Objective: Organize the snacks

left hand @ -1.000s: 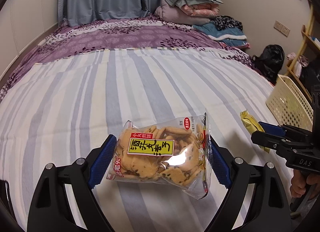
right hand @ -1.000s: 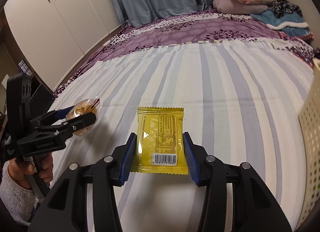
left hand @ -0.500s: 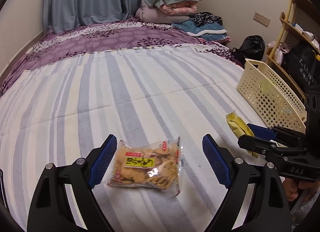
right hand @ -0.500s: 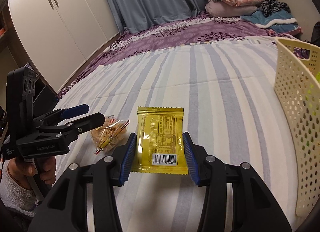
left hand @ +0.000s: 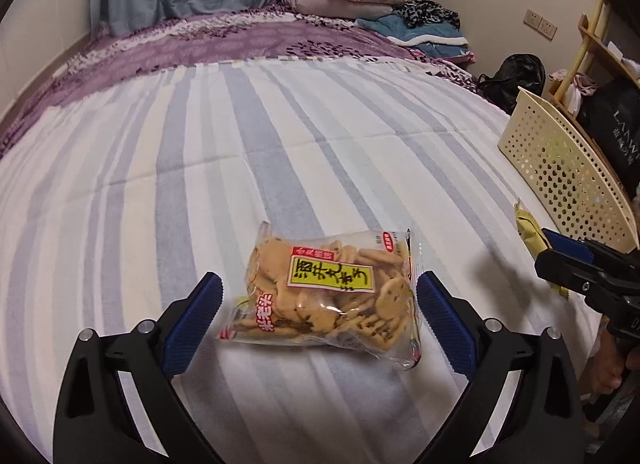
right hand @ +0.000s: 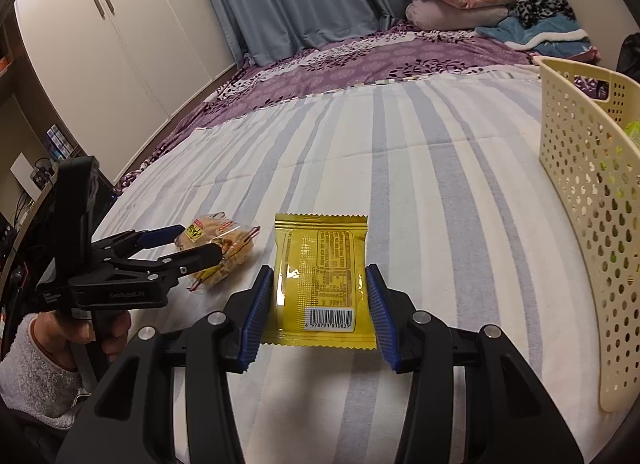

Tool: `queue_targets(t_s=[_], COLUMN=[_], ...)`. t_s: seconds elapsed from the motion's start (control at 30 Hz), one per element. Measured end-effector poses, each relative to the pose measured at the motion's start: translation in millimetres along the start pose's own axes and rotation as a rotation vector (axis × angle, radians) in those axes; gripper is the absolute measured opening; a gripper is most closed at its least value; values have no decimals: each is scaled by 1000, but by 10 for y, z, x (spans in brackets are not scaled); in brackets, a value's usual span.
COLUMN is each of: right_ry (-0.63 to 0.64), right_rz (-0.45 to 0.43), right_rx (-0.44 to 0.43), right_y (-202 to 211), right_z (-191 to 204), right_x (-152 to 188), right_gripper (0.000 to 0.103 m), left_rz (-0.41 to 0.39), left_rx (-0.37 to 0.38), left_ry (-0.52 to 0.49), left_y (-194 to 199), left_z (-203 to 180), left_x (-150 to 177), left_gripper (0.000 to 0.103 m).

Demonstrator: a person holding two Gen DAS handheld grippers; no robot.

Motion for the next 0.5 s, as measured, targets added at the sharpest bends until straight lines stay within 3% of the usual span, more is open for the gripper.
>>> queue_targets(t_s=[0.5], right_ry=[11], right_rz=[24], right_rx=[2], right_y=[-117], right_z=[53], right_x=[6], right_gripper=[47], left_rz=[41], left_rx=[35], left_ry=[18], left_y=[-73], left_z=[-12], left_x=[-16], left_gripper=[100])
Point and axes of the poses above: each gripper's, at about its wrist camera, not at the fingertips, and y roughly against the way its jaws point, z to its left, x to its underside, the point moved 4 cm from there along -y, roughly the way its jaws point, and after that the axes turned 2 degrees about x, right-handed, at the moved point
